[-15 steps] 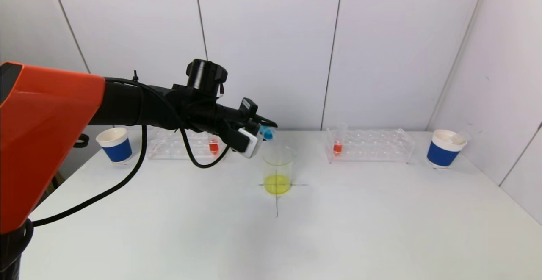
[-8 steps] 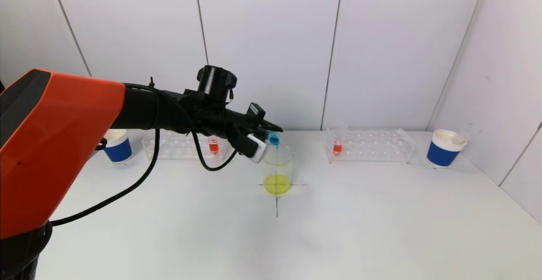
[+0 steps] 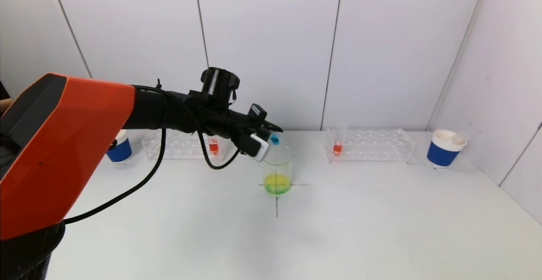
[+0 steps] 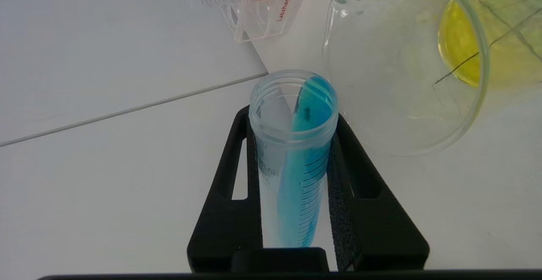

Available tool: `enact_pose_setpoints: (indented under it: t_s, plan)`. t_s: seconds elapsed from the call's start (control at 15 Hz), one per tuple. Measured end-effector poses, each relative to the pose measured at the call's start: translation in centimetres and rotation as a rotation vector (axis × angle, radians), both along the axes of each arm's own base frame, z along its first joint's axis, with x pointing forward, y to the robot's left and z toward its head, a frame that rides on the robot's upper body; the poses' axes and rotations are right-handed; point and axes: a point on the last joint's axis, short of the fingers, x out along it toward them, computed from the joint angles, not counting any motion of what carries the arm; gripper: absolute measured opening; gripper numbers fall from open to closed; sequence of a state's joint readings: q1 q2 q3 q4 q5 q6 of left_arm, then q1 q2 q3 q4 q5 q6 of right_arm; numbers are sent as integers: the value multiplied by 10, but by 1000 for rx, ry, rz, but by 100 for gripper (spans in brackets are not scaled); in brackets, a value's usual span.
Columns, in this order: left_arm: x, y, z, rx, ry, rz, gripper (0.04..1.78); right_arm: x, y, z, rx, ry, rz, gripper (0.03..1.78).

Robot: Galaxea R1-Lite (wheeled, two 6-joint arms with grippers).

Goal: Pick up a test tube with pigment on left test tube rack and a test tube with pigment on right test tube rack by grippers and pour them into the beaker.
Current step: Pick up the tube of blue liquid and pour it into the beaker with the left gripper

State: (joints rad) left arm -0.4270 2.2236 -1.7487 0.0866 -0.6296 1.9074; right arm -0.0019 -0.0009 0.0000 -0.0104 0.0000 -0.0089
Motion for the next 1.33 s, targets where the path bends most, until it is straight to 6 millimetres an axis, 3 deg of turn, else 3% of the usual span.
enact_pose_setpoints:
  t_s: [1.33]
  plan:
    - [8, -2, 3, 78, -68, 19, 46, 0, 0, 0, 0, 0, 0, 177]
